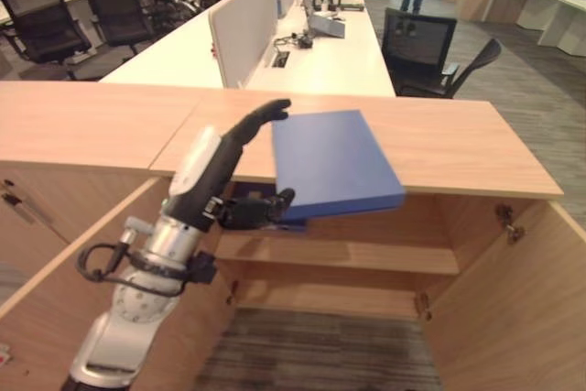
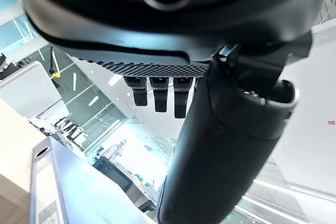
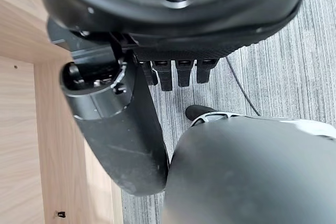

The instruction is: Put the empty folder in the office cabinet

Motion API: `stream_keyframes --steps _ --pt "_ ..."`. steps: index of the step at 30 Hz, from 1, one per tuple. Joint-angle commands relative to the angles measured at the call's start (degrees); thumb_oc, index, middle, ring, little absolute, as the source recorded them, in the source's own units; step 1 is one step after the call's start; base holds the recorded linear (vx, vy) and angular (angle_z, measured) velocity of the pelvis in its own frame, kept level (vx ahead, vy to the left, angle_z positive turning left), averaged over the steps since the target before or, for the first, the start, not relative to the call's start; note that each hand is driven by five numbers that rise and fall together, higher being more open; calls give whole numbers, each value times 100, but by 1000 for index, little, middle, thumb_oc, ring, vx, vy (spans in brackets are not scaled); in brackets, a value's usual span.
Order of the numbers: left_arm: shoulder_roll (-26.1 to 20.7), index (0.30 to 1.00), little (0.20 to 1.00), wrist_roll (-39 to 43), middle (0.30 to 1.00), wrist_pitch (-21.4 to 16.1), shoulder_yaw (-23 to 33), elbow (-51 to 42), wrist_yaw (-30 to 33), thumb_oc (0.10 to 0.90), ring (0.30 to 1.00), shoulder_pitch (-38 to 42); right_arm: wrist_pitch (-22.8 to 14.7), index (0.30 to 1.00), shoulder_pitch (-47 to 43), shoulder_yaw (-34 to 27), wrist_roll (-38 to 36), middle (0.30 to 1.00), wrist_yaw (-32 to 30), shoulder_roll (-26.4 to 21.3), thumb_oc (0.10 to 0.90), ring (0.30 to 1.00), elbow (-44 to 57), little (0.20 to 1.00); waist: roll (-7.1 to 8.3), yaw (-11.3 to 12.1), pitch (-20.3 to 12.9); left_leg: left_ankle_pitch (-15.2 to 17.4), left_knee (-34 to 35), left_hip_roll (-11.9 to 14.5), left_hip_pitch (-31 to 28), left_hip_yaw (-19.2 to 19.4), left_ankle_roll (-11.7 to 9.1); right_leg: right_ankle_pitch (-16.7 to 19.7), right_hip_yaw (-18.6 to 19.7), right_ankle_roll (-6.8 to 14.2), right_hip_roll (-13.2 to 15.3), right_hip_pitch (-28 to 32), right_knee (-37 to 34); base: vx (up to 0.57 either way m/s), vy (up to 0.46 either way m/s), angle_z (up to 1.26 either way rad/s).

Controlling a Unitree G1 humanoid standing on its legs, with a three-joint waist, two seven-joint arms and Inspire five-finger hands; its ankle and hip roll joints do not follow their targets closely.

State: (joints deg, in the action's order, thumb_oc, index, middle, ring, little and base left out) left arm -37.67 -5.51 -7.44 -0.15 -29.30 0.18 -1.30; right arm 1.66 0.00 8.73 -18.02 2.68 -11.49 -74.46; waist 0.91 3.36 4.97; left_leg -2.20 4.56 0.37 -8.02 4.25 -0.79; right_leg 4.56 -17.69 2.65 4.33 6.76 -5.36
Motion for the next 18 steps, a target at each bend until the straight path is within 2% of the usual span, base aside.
stream_keyframes --steps 1,5,8,11,12,16,18 --pt "-205 900 900 -41 900 -343 169 -661 128 800 900 757 12 900 -159 301 208 900 6 -25 800 900 -179 900 130 11 -119 300 44 125 7 57 -265 -326 -34 386 121 328 36 0 0 0" --pt "-6 900 900 -31 900 -356 -189 -607 195 800 900 1221 -9 900 -134 318 125 900 -6 4 800 900 -162 900 132 -62 -120 305 44 126 5 72 -261 -335 1 382 118 330 36 2 -3 1" --pt "-130 900 900 -439 900 -393 -630 -511 120 800 900 1632 -26 900 -180 326 68 900 -61 -33 800 900 -143 900 127 -136 -135 320 44 129 -8 118 -259 -326 31 397 120 309 36 8 -7 -4" --pt "-223 900 900 -514 900 -411 -749 -450 108 800 900 1747 -18 900 -224 297 51 900 -101 -42 800 900 -218 900 117 -138 -139 323 44 123 -9 132 -255 -316 50 400 115 290 36 0 1 -14" --pt "-238 900 900 -1018 900 -398 -791 -256 205 800 900 1808 -104 900 -45 322 27 900 -95 0 800 900 -151 900 107 -195 -144 333 44 120 -11 158 -244 -304 101 401 111 269 36 -7 0 -18" --pt "-466 900 900 -1349 900 -421 -581 -10 351 800 900 1819 -115 900 -41 235 24 900 -119 -39 800 900 -159 900 101 -190 -154 338 44 125 -1 171 -248 -300 116 397 107 246 36 -1 -7 -6" --pt "-690 900 900 -1548 900 -430 -152 71 543 800 900 1575 -129 900 -41 210 2 900 -104 -47 800 900 -150 900 90 -157 -174 337 44 130 -2 172 -253 -304 116 391 97 246 36 23 -2 -4"
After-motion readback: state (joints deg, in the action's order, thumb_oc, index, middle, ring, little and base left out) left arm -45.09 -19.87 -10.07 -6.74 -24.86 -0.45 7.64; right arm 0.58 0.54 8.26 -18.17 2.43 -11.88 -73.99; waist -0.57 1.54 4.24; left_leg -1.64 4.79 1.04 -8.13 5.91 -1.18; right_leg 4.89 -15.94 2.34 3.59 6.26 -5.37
